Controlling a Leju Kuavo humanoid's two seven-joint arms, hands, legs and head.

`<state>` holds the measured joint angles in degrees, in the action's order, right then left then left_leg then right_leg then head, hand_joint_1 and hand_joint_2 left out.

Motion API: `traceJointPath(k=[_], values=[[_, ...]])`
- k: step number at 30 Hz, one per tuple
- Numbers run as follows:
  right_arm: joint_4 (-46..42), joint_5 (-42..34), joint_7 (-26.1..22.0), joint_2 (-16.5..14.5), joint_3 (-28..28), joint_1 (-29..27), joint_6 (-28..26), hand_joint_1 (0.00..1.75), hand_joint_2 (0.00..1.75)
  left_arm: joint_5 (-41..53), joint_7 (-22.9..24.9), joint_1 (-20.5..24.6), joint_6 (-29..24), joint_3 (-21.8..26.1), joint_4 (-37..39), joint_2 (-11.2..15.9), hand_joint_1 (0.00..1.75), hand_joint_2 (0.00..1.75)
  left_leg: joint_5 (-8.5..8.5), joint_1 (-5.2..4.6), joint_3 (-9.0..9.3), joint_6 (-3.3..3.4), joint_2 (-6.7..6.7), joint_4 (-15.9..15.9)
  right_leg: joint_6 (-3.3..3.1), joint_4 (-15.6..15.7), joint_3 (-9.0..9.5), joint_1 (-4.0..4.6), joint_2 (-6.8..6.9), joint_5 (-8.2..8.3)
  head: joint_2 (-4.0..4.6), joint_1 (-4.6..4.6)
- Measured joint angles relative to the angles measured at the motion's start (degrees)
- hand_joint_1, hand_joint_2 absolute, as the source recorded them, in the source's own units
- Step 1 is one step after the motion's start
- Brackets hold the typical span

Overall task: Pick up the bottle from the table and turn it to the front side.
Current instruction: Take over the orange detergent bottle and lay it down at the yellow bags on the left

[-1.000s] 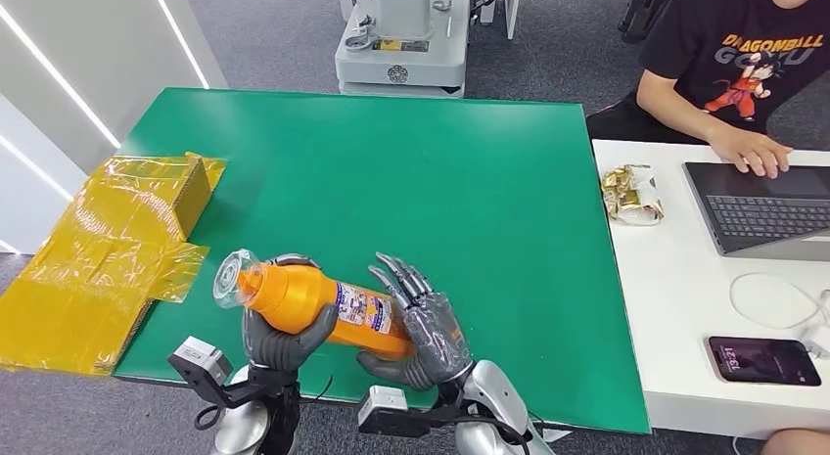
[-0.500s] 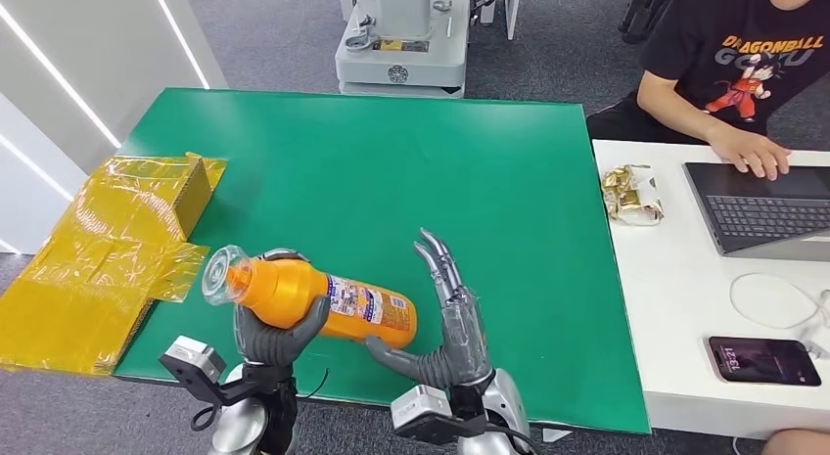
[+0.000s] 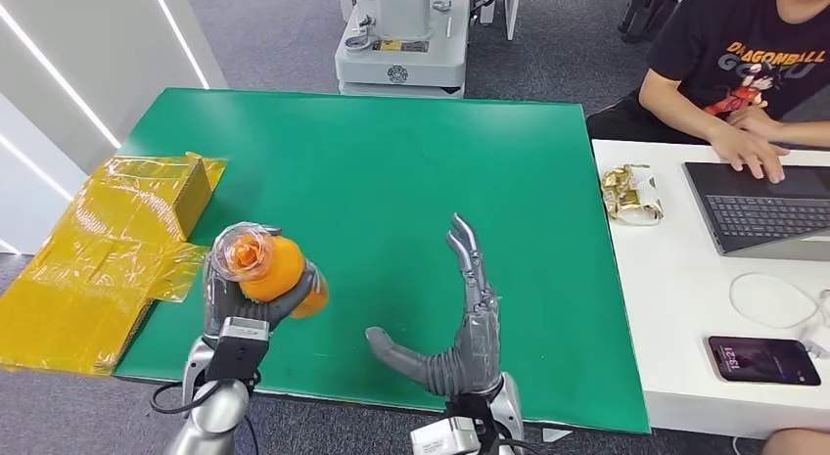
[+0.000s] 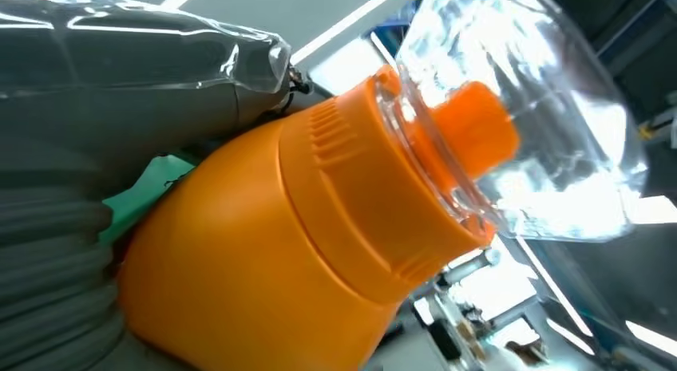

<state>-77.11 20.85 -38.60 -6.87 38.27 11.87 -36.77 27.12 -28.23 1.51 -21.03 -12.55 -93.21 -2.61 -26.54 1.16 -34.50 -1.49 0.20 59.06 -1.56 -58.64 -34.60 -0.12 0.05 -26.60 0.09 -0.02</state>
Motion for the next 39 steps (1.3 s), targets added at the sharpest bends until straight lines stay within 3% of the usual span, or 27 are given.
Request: traceJointPath(k=[6, 15, 19, 26, 39], values=[[-1.23, -0.99, -0.02, 0.05, 0.05, -0.02, -0.64, 0.0, 1.75, 9.12, 5.01, 7.26, -3.63, 0.85, 6.4, 7.38, 1.75, 1.75, 0.03, 0.02, 0.01, -0.03, 0.01, 0.0, -0.01, -0.04, 0.0, 0.02, -0.01, 0.01, 0.0, -0.01], [-2.29, -1.91, 0.22, 0.14, 0.29, 0.01, -0.71, 0.0, 1.75, 17.48, 9.5, 14.13, -6.78, 0.87, 15.41, 13.95, 1.75, 1.75, 0.02, 0.01, 0.01, -0.04, 0.03, 0.0, -0.01, -0.03, -0.02, 0.02, -0.04, 0.0, 0.0, 0.0], [-3.24, -2.3, 0.52, 0.24, 0.39, 0.0, -0.66, 0.0, 1.75, 21.3, 12.5, 18.53, -4.0, 0.07, 22.04, 16.87, 1.75, 1.75, 0.03, 0.02, 0.03, -0.04, 0.03, 0.0, -0.01, -0.04, -0.03, 0.02, -0.04, 0.0, 0.0, 0.0], [-3.96, -2.45, 0.69, 0.25, 0.39, 0.08, -0.08, 0.0, 1.75, 40.22, 22.72, 25.64, 1.15, -5.82, 35.99, 20.44, 1.75, 1.75, 0.04, 0.02, 0.03, -0.06, 0.1, 0.0, -0.03, -0.06, -0.02, 0.02, -0.11, 0.02, 0.0, 0.0], [-3.88, -3.42, 0.85, 0.23, 1.03, 1.7, 1.08, 0.0, 1.75, 44.38, 23.78, 29.44, 3.61, -8.69, 51.3, 22.4, 1.75, 1.75, 0.03, 0.02, 0.02, -0.06, 0.12, 0.0, -0.03, -0.06, -0.03, 0.03, -0.13, 0.0, 0.0, 0.01]])
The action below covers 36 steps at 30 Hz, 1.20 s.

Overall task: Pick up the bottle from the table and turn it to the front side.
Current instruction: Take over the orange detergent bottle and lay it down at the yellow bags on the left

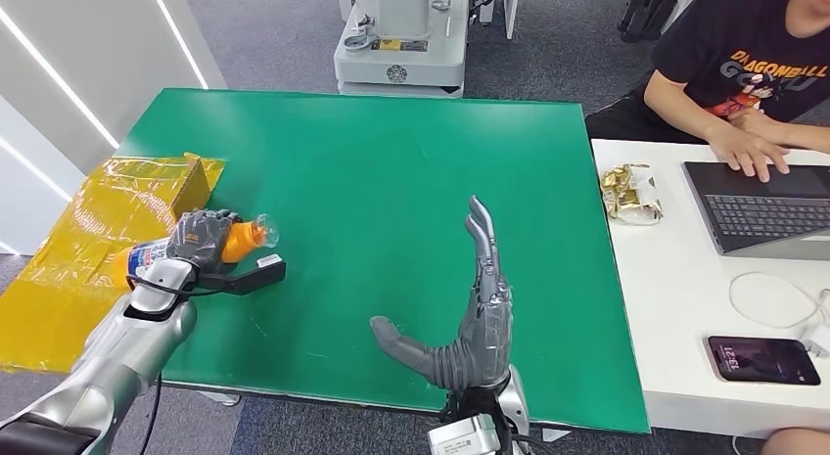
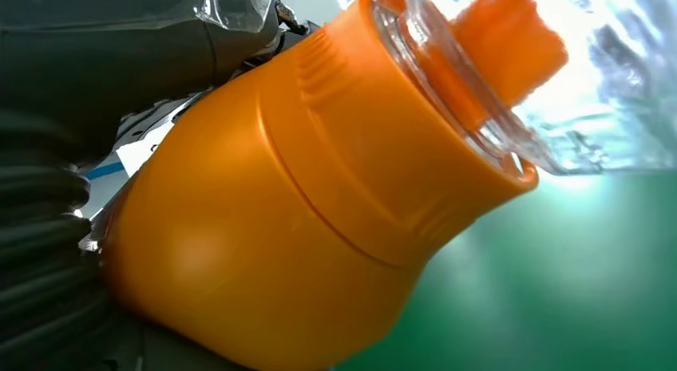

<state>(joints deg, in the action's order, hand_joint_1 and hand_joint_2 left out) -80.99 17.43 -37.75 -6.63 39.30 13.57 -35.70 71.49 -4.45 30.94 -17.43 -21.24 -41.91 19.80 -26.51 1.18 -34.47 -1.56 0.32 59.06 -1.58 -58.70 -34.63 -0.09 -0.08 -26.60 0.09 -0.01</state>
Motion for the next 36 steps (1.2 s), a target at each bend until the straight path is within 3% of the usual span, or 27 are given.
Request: traceJointPath(k=[1, 5, 26, 36], values=[[0.07, -0.26, -0.16, 0.01, 0.08, 0.12, 0.15, 0.0, 1.75, 0.13, -0.16, 0.13, 0.0, -0.1, 0.78, 0.14, 1.75, 1.75, 0.0, 0.0, 0.0, 0.0, 0.0, 0.0, 0.0, 0.0, 0.0, 0.0, 0.0, 0.0, 0.0, 0.0], [0.57, -1.36, -1.08, 0.0, 0.4, 0.56, 0.37, 0.0, 1.75, 1.25, 0.05, 0.62, -0.61, -0.28, 3.34, 0.61, 0.01, 1.75, 0.0, 0.0, 0.01, 0.0, 0.0, 0.0, 0.0, -0.01, 0.01, 0.0, 0.0, 0.0, 0.0, 0.0], [3.97, -6.62, -2.47, 0.53, 3.26, 3.29, -0.95, 0.0, 1.75, 4.31, -0.33, 0.82, -4.73, -0.29, 7.44, 1.46, 0.0, 1.75, 0.0, 0.0, 0.0, 0.0, -0.02, 0.0, 0.0, -0.02, 0.01, 0.0, 0.02, 0.0, 0.0, -0.01], [4.67, -7.24, -2.47, 0.79, 4.18, 3.78, -1.65, 0.0, 1.75, -2.02, -4.05, -2.79, -17.93, 3.66, 3.87, 1.25, 0.0, 1.75, 0.0, 0.0, 0.0, 0.0, -0.01, 0.0, 0.0, -0.01, 0.01, 0.0, 0.01, 0.0, 0.0, 0.0]])
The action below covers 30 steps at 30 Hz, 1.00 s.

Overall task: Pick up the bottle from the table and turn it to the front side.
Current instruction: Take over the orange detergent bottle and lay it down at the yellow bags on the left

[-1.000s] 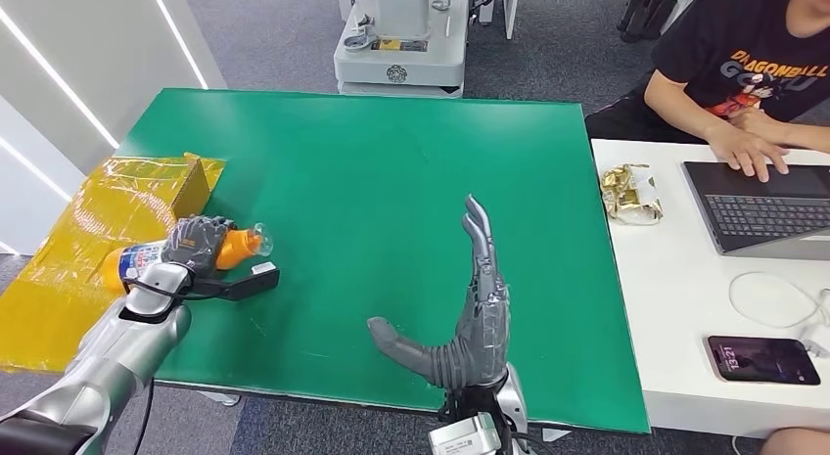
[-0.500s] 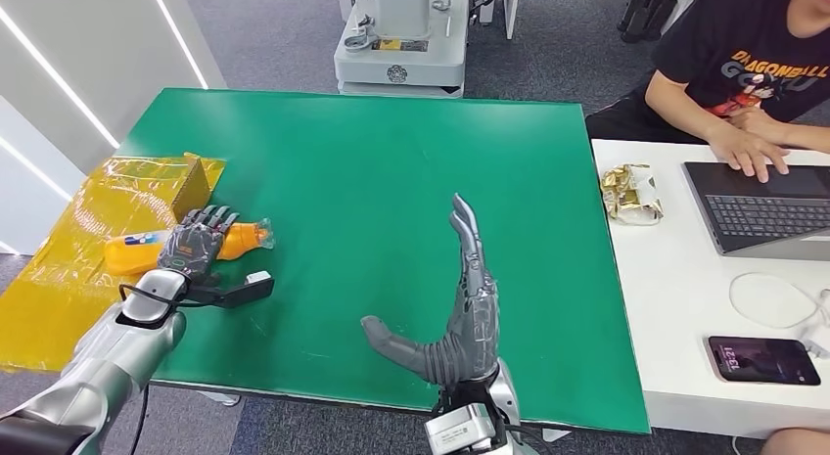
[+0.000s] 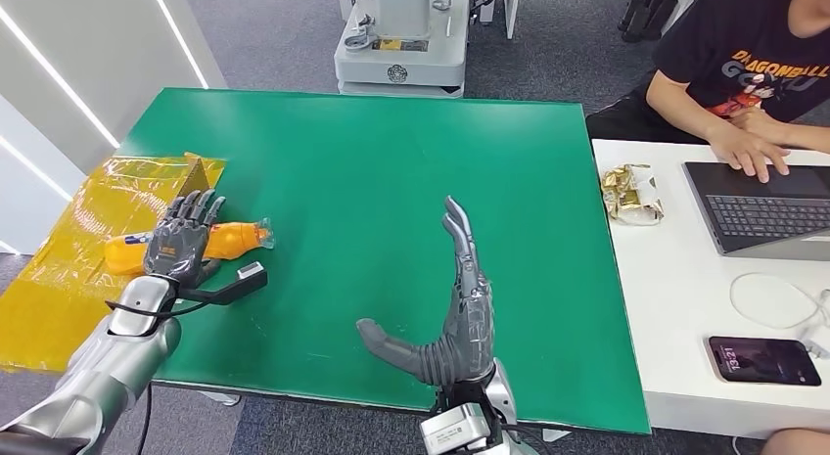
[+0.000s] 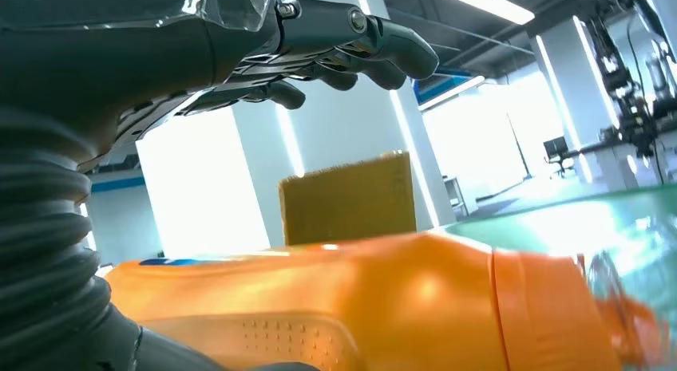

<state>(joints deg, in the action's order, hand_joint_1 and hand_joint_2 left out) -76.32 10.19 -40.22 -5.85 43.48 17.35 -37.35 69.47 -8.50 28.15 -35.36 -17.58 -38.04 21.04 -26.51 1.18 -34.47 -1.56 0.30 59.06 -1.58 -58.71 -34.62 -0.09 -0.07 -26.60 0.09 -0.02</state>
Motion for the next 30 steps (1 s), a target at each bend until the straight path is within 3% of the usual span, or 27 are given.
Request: traceJointPath(k=[4, 11, 15, 18, 22, 26, 30], values=[[0.04, 0.1, 0.0, 0.02, 0.04, 0.0, 0.62, 0.0, 1.75, -1.17, -3.99, -3.31, -3.13, 3.15, -5.39, -0.79, 0.0, 1.75, 0.0, 0.0, 0.01, 0.0, 0.02, 0.0, 0.0, 0.01, 0.0, 0.0, -0.01, 0.0, 0.0, -0.01], [0.04, 0.29, 0.0, 0.14, 0.04, -0.04, 1.84, 0.0, 1.75, -6.45, -23.89, -10.62, -4.49, 16.5, -21.49, -7.17, 0.0, 1.75, -0.01, -0.01, 0.0, 0.01, 0.06, 0.01, 0.0, 0.04, 0.0, -0.02, -0.06, 0.0, 0.0, 0.01], [0.03, 0.83, 0.0, 0.19, 0.04, -0.06, 2.26, 0.0, 1.75, -22.65, -30.38, -13.53, -4.44, 21.3, -28.99, -11.19, 0.0, 1.75, -0.02, -0.01, 0.02, 0.02, 0.03, 0.01, 0.0, 0.05, 0.0, -0.02, -0.04, 0.0, 0.0, 0.01], [0.01, 1.1, 0.0, 0.19, 0.04, -0.07, 2.78, 0.0, 1.75, -41.19, -31.26, -14.71, -4.26, 19.81, -32.97, -12.76, 0.0, 1.75, -0.02, -0.01, 0.03, 0.02, 0.01, 0.01, 0.0, 0.06, 0.0, -0.02, -0.01, 0.0, 0.0, 0.0], [-0.07, 1.18, 0.0, 0.3, 0.04, -0.07, 2.95, 0.0, 1.75, -61.49, -31.6, -15.28, -3.64, 12.01, -38.07, -14.53, 0.0, 1.75, -0.01, -0.01, 0.03, 0.02, -0.08, 0.02, 0.01, 0.06, 0.06, -0.01, 0.1, 0.0, 0.0, 0.02], [-0.21, 2.22, 0.0, 0.34, 0.04, -0.29, 2.84, 0.0, 1.75, -67.85, -31.65, -15.78, -2.41, 5.12, -42.89, -16.9, 0.0, 1.75, -0.02, -0.02, 0.03, 0.03, -0.03, 0.03, 0.01, 0.07, 0.07, -0.03, 0.06, 0.01, 0.0, 0.02], [-0.54, 3.51, 0.04, 0.34, 0.04, -0.55, 2.44, 0.0, 1.75, -67.42, -31.65, -16.62, -3.21, 1.62, -46.45, -19.23, 0.0, 1.75, -0.03, -0.03, 0.01, 0.04, -0.05, 0.04, 0.02, 0.08, 0.07, -0.04, 0.07, 0.01, 0.0, 0.01]])
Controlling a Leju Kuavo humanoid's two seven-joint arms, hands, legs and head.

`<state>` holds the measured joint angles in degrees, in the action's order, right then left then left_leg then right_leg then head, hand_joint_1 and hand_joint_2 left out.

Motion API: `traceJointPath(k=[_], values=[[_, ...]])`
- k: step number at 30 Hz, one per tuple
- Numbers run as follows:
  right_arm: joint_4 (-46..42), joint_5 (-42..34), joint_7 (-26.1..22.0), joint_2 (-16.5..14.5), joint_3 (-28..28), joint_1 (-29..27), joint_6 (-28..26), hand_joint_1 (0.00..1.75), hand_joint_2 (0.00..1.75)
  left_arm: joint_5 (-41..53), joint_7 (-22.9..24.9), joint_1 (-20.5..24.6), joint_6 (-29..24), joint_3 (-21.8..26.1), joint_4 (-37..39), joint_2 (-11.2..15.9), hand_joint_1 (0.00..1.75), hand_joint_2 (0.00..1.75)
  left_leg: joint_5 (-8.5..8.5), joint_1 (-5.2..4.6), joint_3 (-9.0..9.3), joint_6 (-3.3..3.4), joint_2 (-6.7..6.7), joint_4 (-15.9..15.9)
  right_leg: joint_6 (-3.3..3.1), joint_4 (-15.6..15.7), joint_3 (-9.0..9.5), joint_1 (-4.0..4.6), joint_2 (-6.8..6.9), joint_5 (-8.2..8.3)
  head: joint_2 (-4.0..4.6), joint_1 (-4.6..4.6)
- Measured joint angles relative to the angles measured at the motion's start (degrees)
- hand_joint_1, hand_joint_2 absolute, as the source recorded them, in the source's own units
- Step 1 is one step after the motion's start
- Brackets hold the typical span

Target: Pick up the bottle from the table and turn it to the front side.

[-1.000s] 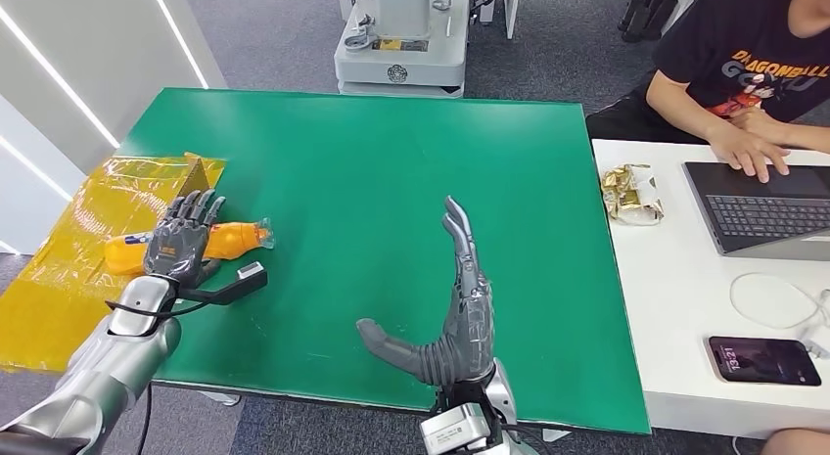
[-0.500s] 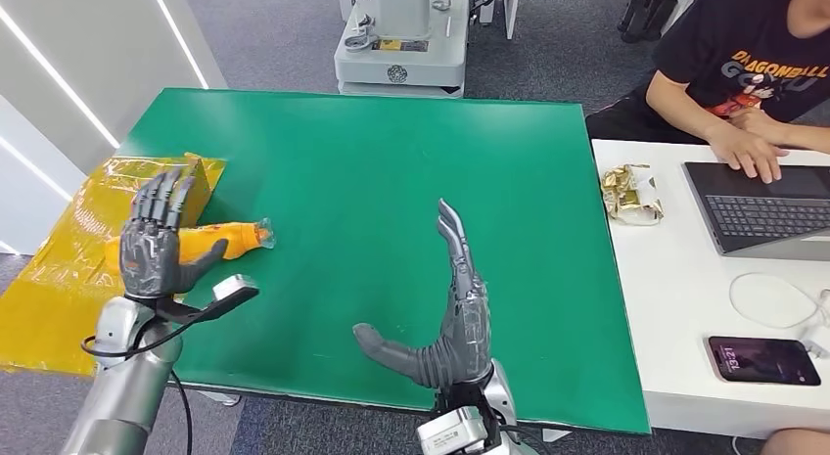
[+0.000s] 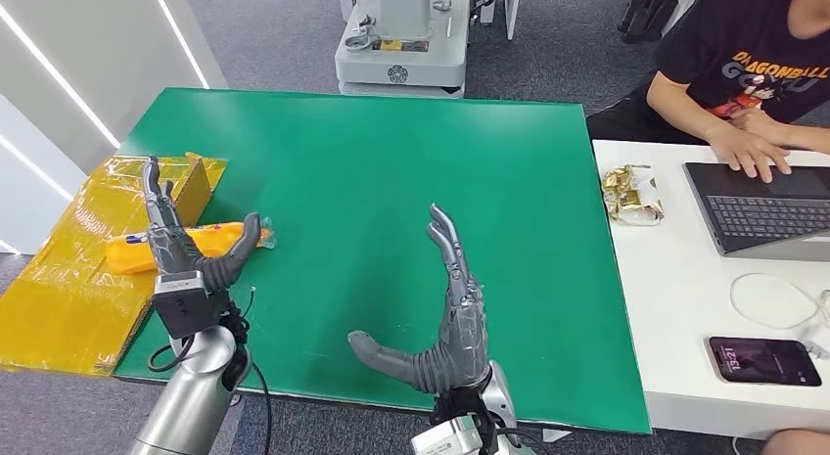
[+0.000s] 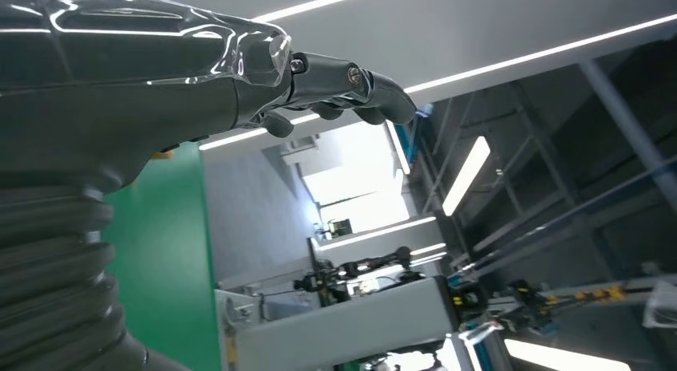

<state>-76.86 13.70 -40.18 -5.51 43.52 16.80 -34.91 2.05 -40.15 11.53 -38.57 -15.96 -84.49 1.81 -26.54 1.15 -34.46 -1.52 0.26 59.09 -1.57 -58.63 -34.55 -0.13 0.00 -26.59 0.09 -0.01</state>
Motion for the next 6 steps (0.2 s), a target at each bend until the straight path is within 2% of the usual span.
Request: traceJointPath(k=[6], values=[[-0.07, 0.24, 0.2, -0.01, 0.01, -0.04, -0.06, 0.0, 1.75, 0.99, -0.01, -0.61, -0.56, -0.57, -1.26, -0.96, 0.0, 1.75, -0.01, 0.0, 0.0, 0.01, 0.02, 0.0, 0.0, 0.0, 0.0, 0.0, -0.02, 0.0, 0.0, 0.0]])
